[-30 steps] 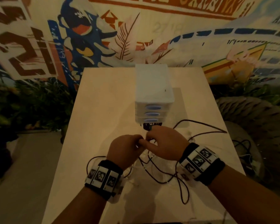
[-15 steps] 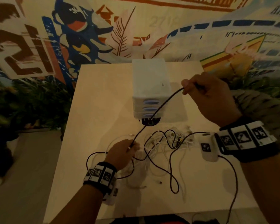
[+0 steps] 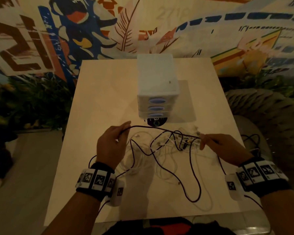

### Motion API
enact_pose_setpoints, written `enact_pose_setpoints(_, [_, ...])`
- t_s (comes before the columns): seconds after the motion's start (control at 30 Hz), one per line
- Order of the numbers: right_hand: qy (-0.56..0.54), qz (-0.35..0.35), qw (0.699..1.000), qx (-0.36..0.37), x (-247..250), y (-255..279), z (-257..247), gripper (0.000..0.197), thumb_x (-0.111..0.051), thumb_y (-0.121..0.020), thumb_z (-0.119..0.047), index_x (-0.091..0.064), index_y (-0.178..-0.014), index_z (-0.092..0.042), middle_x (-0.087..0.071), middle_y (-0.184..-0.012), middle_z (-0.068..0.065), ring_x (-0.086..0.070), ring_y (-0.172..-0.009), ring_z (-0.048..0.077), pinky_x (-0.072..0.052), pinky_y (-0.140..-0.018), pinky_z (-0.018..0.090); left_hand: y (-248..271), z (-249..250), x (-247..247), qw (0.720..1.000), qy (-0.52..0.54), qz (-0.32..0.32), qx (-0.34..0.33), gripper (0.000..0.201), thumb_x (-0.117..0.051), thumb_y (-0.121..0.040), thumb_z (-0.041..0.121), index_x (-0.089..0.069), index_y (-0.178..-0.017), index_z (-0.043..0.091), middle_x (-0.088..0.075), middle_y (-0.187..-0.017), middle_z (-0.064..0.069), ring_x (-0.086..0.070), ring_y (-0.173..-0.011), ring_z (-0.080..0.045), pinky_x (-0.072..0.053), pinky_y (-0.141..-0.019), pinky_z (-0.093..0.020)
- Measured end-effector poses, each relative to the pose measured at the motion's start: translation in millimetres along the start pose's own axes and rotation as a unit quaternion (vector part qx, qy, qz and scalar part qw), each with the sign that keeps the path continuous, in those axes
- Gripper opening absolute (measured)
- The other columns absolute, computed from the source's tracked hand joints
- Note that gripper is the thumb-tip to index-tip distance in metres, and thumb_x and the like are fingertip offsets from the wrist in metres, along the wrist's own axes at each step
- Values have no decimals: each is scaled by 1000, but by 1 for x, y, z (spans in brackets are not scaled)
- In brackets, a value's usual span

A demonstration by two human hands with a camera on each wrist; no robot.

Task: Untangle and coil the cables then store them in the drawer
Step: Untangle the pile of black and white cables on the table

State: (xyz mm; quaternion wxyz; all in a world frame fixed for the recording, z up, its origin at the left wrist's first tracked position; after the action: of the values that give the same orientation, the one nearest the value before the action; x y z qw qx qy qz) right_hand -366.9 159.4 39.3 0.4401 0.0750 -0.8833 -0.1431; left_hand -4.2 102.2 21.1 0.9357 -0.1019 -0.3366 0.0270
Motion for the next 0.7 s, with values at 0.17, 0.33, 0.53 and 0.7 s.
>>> enact_pose_setpoints(0.17, [39, -11, 999, 3, -4, 1, 6, 47, -50, -77, -81, -67, -75, -37, -63, -62, -4, -56, -57, 9, -45, -61, 29, -7, 6, 14, 999, 38, 23, 14, 32, -44, -105, 42, -72, -97, 30, -52, -54, 4, -50, -49, -7, -38, -47, -20])
enact_pose_setpoints(0.33, [39, -11, 999, -7, 21, -3, 8, 71, -32, -69, -97, -70, -79, -38, -68, -70, -15, -64, -70, 2, -50, -68, 26, -10, 4, 17, 1000, 3, 2, 19, 31, -46, -106, 40, -70, -91, 26, -45, -50, 2, -43, -46, -11, -31, -47, -31])
enact_pose_setpoints(0.53, [-4, -2, 999, 49, 22, 6, -11, 38, -43, -92, -60, -72, -82, -37, -65, -72, -13, -61, -72, 3, -48, -69, 23, -7, 3, 14, 998, -20, -58, 23, 15, -56, -101, 43, -66, -93, 34, -45, -56, 1, -46, -53, -13, -32, -53, -28])
enact_pose_setpoints(0.7, [-18, 115, 986, 119, 31, -3, -22, 41, -43, -95, -61, -71, -89, -31, -66, -86, -6, -64, -83, 14, -50, -79, 33, -5, 14, 12, 994, 44, -99, -1, 40, -41, -100, 58, -68, -87, 31, -37, -49, 3, -35, -45, -10, -34, -54, -31])
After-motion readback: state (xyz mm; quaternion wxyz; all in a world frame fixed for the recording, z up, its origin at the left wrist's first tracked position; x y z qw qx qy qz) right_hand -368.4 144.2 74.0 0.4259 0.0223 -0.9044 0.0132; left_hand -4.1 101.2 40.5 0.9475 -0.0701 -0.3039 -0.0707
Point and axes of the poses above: each hand's wrist, its own y-axis away from the middle knuckle, its own x-axis out of the back of the hand, z = x × y, the point moved 3 cm from there along -y, towards the middle knuckle
